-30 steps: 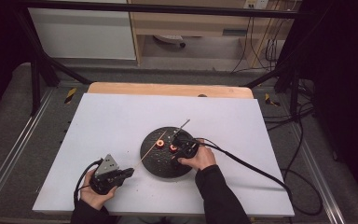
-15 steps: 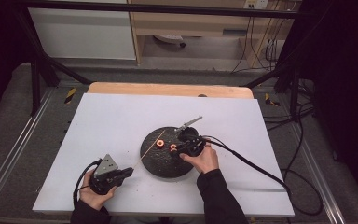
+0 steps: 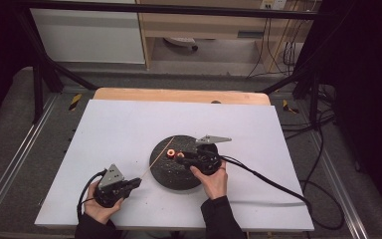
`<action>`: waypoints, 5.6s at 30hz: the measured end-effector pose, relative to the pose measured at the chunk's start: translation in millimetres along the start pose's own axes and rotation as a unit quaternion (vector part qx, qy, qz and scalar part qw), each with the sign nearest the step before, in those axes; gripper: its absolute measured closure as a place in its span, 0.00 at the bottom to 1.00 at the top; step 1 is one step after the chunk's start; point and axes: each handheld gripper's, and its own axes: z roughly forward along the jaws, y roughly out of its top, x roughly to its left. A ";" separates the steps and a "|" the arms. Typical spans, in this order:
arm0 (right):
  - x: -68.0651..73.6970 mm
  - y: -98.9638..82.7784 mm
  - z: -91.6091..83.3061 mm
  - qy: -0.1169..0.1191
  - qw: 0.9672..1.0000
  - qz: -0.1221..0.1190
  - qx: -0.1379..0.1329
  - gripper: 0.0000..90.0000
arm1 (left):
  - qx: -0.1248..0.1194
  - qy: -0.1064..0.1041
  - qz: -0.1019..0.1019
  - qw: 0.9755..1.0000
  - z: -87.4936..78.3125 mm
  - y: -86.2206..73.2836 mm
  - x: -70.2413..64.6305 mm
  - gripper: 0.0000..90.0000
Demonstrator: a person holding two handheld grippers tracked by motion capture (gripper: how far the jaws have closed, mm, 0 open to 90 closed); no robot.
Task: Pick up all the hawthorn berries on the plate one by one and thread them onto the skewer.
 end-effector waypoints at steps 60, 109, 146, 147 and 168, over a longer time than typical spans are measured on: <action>-15.5 0.1 17.4 0.012 0.936 0.160 -0.312 0.68 | -0.036 -0.023 -0.031 0.999 7.8 1.3 -14.3 0.98; -11.9 -8.0 24.1 0.035 0.928 0.181 -0.325 0.68 | -0.042 -0.018 -0.038 0.998 11.9 1.8 -18.7 0.98; 5.5 -40.4 36.3 0.050 0.941 0.170 -0.288 0.68 | -0.057 -0.006 -0.066 0.996 34.9 34.4 -26.4 0.98; 6.4 -42.4 37.1 0.050 0.942 0.171 -0.285 0.68 | -0.055 -0.007 -0.068 0.996 36.2 34.9 -26.6 0.98; 15.9 -60.0 38.1 0.051 0.961 0.141 -0.232 0.68 | -0.046 -0.012 -0.060 0.997 46.4 37.7 -26.8 0.98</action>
